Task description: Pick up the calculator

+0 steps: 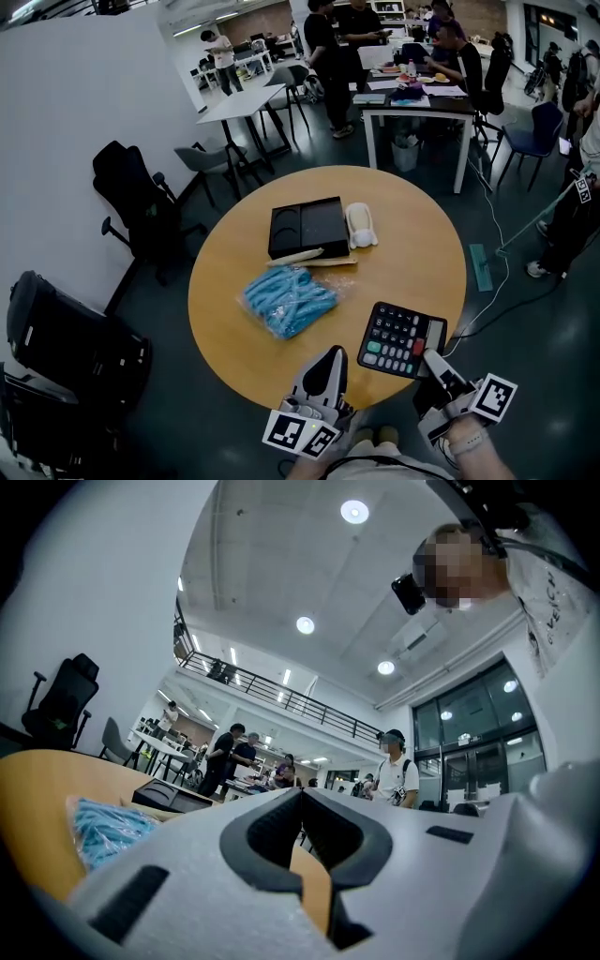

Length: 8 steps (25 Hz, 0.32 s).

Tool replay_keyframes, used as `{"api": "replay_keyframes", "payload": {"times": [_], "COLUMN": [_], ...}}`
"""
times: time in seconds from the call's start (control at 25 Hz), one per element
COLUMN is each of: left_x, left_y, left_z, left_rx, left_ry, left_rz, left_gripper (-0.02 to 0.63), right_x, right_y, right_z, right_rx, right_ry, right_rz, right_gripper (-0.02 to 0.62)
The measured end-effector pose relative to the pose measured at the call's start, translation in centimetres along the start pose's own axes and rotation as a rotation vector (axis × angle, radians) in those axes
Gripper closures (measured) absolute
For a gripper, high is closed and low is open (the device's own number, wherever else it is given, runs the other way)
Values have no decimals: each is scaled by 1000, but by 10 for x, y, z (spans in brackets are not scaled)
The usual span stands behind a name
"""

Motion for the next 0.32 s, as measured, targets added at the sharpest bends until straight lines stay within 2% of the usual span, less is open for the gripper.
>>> {"api": "replay_keyframes", "payload": {"times": [0.12, 0.32], "left_x": [-1, 6], "left_y": [2, 1], "left_z": [0, -5], "left_rx": [-4, -58], "left_ry": [31, 11], "left_rz": [-29, -55], "left_gripper": [598, 598], "right_x": [-8, -14], "right_y": [-4, -7], "right_z": [3, 13], "right_rx": [0, -6], "right_ry": [-9, 20], "right_rz": [32, 33], "right_gripper": [537, 537]}}
Point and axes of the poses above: the fingertips, and each gripper's own axes: y forward along the fingers, z to its right, x out of its underside, the point moved 8 cm from there along -y, backward along the fingers, and after that the axes turned 10 degrees about -z, right-handed, at the moved point
